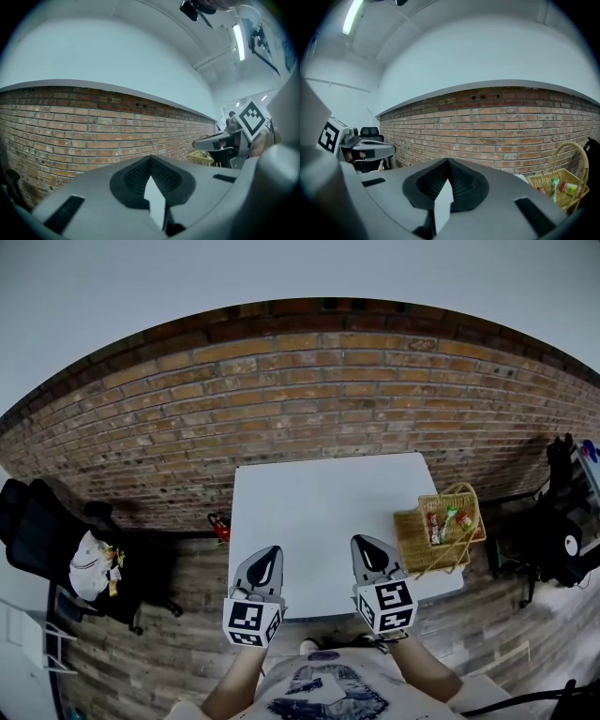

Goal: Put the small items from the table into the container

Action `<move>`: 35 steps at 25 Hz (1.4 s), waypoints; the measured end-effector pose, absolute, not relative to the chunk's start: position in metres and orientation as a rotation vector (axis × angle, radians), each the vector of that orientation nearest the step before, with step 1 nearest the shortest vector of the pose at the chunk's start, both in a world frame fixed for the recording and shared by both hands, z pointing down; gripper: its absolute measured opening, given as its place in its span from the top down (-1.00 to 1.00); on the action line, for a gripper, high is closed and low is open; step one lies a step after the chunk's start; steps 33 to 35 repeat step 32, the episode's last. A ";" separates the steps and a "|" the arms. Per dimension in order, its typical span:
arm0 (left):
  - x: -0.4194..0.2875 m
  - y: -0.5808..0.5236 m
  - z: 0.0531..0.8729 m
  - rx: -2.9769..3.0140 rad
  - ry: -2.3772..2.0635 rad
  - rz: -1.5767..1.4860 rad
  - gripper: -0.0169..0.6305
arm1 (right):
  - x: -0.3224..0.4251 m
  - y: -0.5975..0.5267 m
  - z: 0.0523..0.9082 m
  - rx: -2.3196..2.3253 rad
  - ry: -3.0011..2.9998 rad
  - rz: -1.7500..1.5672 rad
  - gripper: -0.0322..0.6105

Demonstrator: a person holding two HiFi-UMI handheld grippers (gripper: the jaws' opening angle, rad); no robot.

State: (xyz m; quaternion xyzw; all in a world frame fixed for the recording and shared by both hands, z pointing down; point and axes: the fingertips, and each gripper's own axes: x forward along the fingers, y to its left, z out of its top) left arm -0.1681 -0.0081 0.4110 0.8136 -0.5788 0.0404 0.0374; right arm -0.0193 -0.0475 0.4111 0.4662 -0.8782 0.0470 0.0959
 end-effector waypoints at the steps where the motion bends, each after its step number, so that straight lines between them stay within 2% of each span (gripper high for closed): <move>1: -0.167 -0.010 0.411 2.500 -1.773 0.125 0.80 | -0.018 -0.049 0.412 1.383 -2.601 0.144 0.84; 35: -0.170 -0.017 0.418 2.489 -1.751 0.130 0.80 | -0.026 -0.055 0.426 1.346 -2.577 0.175 0.84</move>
